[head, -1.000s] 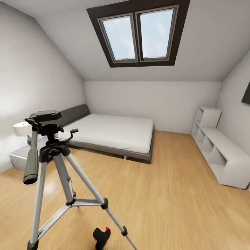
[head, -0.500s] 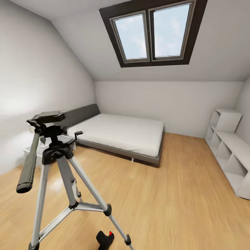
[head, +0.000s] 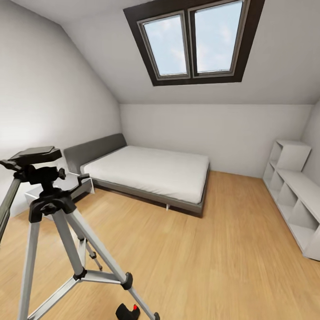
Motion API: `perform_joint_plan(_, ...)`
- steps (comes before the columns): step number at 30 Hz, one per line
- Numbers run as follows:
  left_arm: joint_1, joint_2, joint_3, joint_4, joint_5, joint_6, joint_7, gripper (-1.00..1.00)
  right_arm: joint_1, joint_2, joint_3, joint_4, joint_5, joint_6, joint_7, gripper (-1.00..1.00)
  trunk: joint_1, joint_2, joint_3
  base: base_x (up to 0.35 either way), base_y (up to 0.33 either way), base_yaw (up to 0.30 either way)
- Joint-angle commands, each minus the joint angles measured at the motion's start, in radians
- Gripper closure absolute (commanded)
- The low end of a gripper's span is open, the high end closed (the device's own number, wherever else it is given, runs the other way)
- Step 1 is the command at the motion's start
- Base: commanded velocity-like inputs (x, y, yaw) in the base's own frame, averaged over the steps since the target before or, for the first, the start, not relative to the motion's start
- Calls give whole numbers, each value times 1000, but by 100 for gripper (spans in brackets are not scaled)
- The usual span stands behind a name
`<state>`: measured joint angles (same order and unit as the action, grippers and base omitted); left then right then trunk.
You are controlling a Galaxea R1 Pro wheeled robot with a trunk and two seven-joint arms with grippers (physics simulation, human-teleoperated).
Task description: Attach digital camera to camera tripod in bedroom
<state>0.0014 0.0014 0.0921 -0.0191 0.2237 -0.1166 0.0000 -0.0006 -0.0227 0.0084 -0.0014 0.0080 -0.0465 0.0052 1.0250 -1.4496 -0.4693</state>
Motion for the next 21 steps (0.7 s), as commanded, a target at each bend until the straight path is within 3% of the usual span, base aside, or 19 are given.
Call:
perform_joint_plan(1,0,0,8,-1,-1,-2,0,-100,0,0,1,0,1,-3,1,-100,0,0,-1,14,-12,0)
perform_joint_plan(13,0,0,9,-1,-1,-2,0,-100,0,5,0,0,1,-2,0,-100,0,0,-1,4,-4,7)
perform_joint_plan(21,0,0,9,-1,-1,-2,0,-100,0,4,1,0,1,-2,-1,-100,0,0,2,0,0,196)
